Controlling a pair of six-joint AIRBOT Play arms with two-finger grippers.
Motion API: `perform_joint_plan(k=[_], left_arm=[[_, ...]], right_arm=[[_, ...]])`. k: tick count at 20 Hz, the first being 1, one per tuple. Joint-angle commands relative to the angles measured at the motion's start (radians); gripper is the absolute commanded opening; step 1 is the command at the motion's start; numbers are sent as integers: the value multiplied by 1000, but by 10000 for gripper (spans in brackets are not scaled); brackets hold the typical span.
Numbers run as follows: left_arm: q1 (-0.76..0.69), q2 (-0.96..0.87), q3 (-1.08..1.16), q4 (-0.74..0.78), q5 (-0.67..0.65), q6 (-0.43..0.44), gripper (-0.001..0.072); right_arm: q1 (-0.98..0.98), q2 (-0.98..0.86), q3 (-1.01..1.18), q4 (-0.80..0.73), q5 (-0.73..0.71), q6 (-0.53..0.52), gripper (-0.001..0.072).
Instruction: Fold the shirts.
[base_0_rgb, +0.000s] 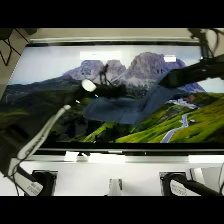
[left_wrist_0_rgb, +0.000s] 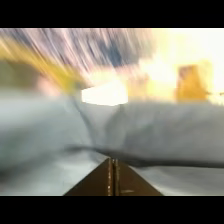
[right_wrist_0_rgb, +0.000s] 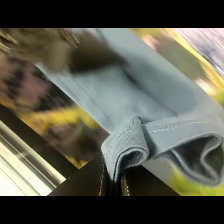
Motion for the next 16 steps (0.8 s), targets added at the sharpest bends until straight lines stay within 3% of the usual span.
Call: perform_joint_plan(k=[1, 4, 7, 8, 9, 10, 11, 14, 16], left_arm=[[243, 236, 1, 309, -152, -26, 29], [449, 423, 1, 319, -257, -25, 30], [568, 574, 1, 319, -348, -22, 30], [582, 611, 1, 320, -372, -18, 31], [586, 645, 1, 322, -393, 0, 30], [585, 672, 0, 322, -404, 5, 30], [582, 689, 0, 322, -406, 4, 30], [578, 706, 0, 322, -406, 4, 30], [578, 706, 0, 322, -407, 5, 31]], right_arm=[[216, -132, 0, 130, -263, 10, 31], [388, -306, 0, 267, -468, 10, 32], [510, -472, 0, 382, -624, 8, 33], [538, -515, 0, 423, -667, 2, 89], [558, -546, 0, 461, -683, 0, 226], [568, -571, 0, 494, -678, -3, 447], [569, -580, 0, 502, -661, -20, 582], [515, -546, 0, 469, -528, -69, 606], [435, -481, 0, 282, -332, -62, 607]])
